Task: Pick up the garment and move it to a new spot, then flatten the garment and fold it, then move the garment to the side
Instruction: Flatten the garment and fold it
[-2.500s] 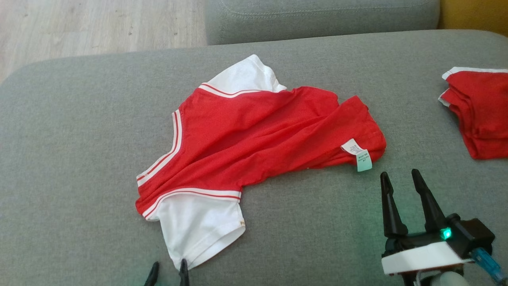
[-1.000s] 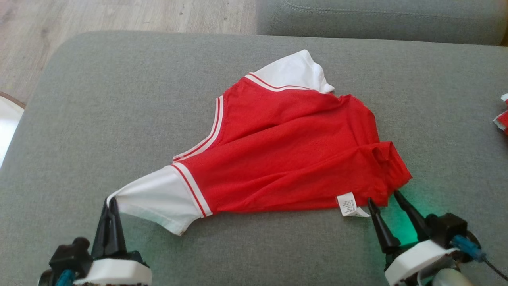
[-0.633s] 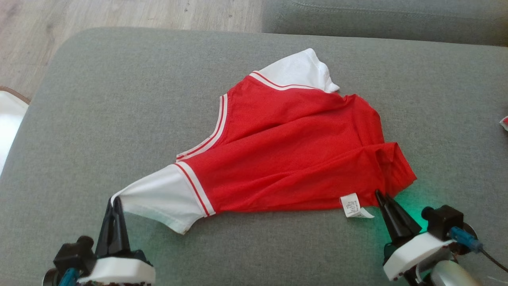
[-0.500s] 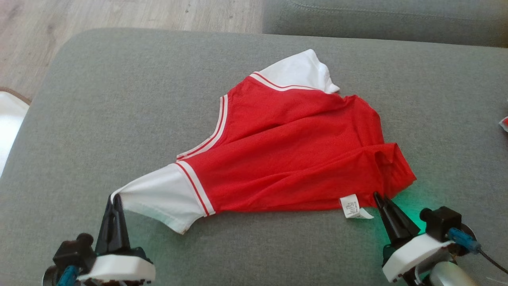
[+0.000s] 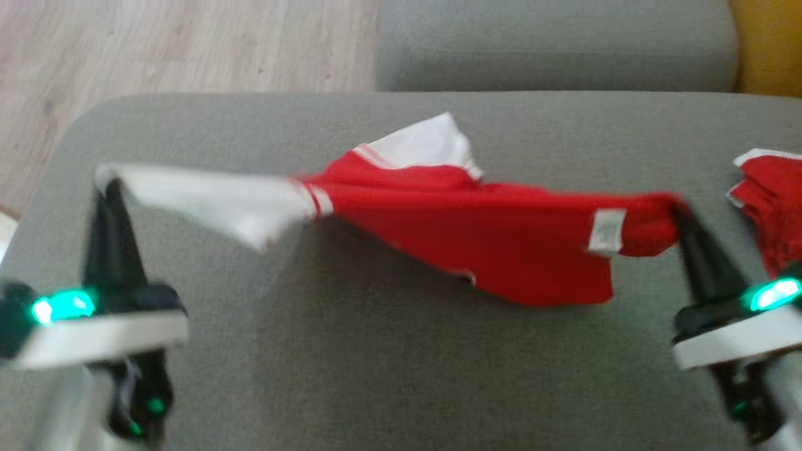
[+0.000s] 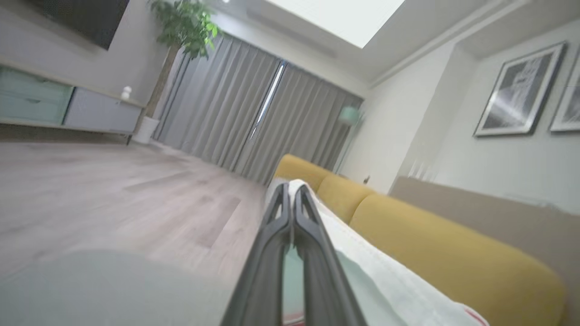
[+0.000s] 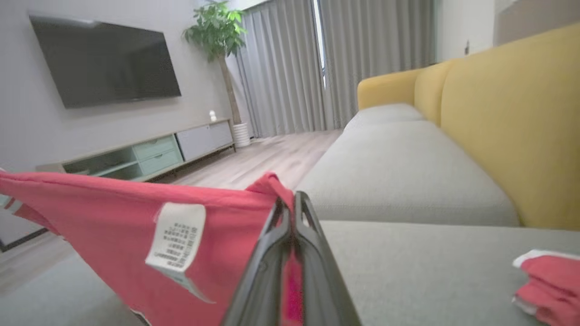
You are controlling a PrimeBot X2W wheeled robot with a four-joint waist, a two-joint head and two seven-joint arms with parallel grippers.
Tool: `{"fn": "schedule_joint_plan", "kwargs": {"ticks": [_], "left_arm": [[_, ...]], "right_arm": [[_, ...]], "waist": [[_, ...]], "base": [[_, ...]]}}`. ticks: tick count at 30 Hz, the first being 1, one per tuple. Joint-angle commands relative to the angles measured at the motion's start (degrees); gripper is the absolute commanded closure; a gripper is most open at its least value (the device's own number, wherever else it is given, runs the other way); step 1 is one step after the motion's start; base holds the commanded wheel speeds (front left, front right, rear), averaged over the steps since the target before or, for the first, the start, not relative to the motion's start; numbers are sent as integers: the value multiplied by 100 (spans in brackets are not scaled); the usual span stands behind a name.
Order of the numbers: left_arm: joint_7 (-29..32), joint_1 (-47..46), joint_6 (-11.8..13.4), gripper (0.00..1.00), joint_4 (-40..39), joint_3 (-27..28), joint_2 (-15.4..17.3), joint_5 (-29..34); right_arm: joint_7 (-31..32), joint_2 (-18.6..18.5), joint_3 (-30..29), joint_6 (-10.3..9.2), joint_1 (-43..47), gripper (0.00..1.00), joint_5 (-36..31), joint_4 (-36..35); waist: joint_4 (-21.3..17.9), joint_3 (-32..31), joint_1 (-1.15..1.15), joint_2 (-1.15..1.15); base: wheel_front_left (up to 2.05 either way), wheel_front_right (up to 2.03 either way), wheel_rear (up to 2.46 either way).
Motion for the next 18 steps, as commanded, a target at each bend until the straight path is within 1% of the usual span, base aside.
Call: {"fn": "schedule_joint_plan", "kwargs": {"ticks": [1, 4, 6, 10, 13, 15, 16, 18], "left_arm": [[115, -598, -38, 100, -378, 346, 207, -194], [475, -1269, -76, 100, -689, 460, 341, -547], [730, -1781, -82, 100, -867, 481, 386, -789], [1289, -2869, 34, 100, -968, 461, 413, -1256], [1725, -3595, 215, 100, -662, 361, 458, -1415], [1942, -4085, 339, 100, -286, 299, 427, -1499], [1942, -4085, 339, 100, -286, 299, 427, -1499], [2037, -4604, 410, 100, 227, 237, 397, -1490]], "right_arm": [[99, -373, -92, -4, -284, 100, 166, -442], [401, -772, -411, -4, -606, 100, 532, -1073], [641, -963, -634, -4, -914, 100, 879, -1409], [1135, -1258, -875, -4, -1839, 100, 1354, -1805], [1434, -1391, -810, -4, -2633, 100, 1275, -1698], [1575, -1279, -732, -4, -3192, 100, 1219, -1369], [1575, -1279, -732, -4, -3192, 100, 1219, -1369], [1677, -1044, -651, -4, -3759, 100, 1154, -898]], "waist": [[-140, -135, 0, 0], [-281, -216, 0, 0], [-377, -219, 0, 0], [-597, -109, 0, 0], [-719, 94, 0, 0], [-769, 321, 0, 0], [-769, 321, 0, 0], [-794, 591, 0, 0]], "base": [[0, 0, 0], [0, 0, 0], [0, 0, 0], [0, 0, 0], [0, 0, 0], [0, 0, 0], [0, 0, 0], [0, 0, 0]]}}
